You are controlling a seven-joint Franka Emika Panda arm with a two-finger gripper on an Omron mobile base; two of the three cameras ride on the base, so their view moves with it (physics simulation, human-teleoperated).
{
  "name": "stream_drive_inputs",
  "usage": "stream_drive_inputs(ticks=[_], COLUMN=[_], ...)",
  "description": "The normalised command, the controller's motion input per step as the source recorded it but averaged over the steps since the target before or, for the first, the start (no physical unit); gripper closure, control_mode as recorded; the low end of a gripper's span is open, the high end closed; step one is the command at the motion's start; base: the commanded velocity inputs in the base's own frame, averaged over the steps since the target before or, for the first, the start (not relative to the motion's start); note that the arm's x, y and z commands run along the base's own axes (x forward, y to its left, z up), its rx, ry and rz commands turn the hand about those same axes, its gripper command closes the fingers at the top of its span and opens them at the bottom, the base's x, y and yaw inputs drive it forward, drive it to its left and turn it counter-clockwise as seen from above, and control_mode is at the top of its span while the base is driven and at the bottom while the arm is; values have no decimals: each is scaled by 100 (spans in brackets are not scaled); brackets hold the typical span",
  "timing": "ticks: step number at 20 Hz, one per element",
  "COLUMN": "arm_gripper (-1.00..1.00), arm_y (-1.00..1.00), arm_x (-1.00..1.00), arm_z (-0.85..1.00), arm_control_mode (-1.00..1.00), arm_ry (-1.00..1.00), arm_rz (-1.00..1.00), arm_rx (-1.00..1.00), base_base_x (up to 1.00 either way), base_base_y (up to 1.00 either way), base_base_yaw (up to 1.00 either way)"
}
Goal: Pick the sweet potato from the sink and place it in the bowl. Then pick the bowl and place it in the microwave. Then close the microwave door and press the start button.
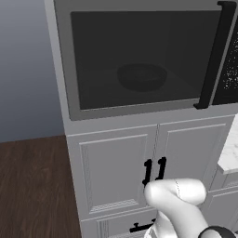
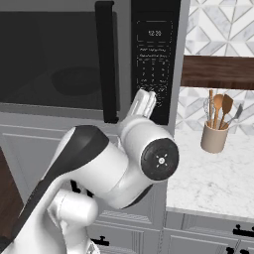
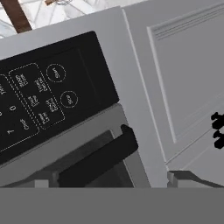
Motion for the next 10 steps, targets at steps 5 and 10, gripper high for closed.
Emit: stream_drive_inputs(ticks=[5, 10], arm_gripper=[-100, -100], arm_y=[0, -10], arm_x=[39, 18], arm_z=[-41, -2], arm_control_mode=[-100, -100], arm_ry=[0, 0], arm_rz=[10, 1], arm_rx=[2, 1], base_base_x=[0, 0], base_base_y=[0, 0], base_base_yaw=[0, 0])
